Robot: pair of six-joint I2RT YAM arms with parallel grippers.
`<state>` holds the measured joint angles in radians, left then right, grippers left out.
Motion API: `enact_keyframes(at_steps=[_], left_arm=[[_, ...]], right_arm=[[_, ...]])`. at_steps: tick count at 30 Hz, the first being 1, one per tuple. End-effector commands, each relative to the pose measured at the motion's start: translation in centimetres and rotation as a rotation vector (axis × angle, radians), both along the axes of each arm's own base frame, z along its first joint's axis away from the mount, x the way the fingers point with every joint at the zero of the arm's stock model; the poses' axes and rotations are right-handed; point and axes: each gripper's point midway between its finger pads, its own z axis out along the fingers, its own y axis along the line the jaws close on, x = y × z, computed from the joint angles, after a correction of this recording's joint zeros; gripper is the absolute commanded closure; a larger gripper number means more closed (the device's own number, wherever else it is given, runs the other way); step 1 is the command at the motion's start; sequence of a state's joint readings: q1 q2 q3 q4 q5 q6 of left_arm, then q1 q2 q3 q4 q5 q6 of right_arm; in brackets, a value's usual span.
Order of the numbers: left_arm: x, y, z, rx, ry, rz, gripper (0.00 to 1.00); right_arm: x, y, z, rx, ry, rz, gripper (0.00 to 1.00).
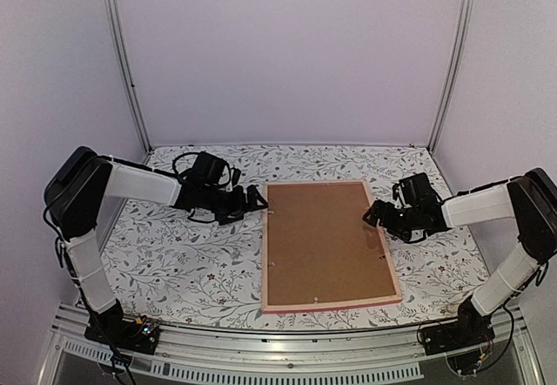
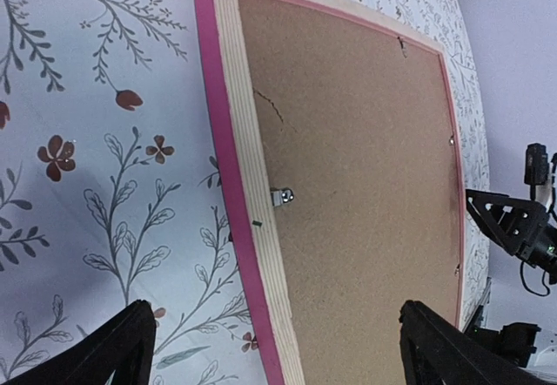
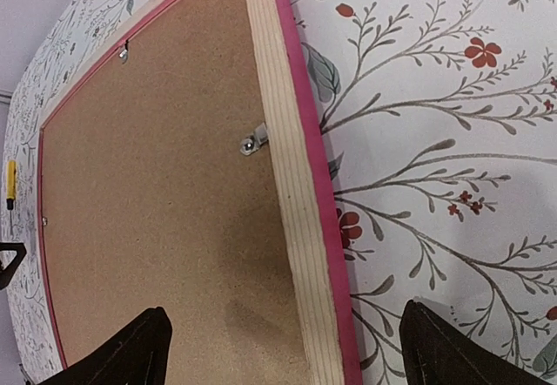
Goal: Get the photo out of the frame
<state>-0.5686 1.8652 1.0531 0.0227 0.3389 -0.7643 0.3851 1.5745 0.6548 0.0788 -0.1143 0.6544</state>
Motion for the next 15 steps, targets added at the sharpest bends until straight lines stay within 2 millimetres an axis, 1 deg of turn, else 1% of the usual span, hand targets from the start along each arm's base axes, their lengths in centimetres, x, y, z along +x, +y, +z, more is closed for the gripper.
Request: enact_keyframes(at_steps=[1,3,6,8,11,15], left_arm=[[0.4,0.2,2.1,0.037,-0.049,0.000,0.01],[0.8,0.8,2.5,0.064,-0.069,0.021,0.01],[1.6,2.4,2.9,0.131,-0.089,0.066,0.01],[2.2,4.1,3.1,0.178,-0.091,0.106,0.01],[3.5,7.0,3.6,0.241,-0.106,0.174,0.01],[5.1,11.1,3.6,0.330,-0.098,0.260,0.01]], right_arm=[[0.0,-1.1,1.1,-0.120,-0.014,-0.004,0.04],[0.3,-1.3,2.0,-0.143,-0.034,-0.011,0.04],[0.4,-1.9,3.5,-0.177,-0.063,-0.021,0.02],[0.5,-2.2,4.7,-0.193,-0.091,-0.025,0.01],[0.7,-2.5,6.4,-0.205,-0.129,-0.026,0.01],[0.9,-2.5,9.4,-0.200,-0.204,-0.023,0.01]])
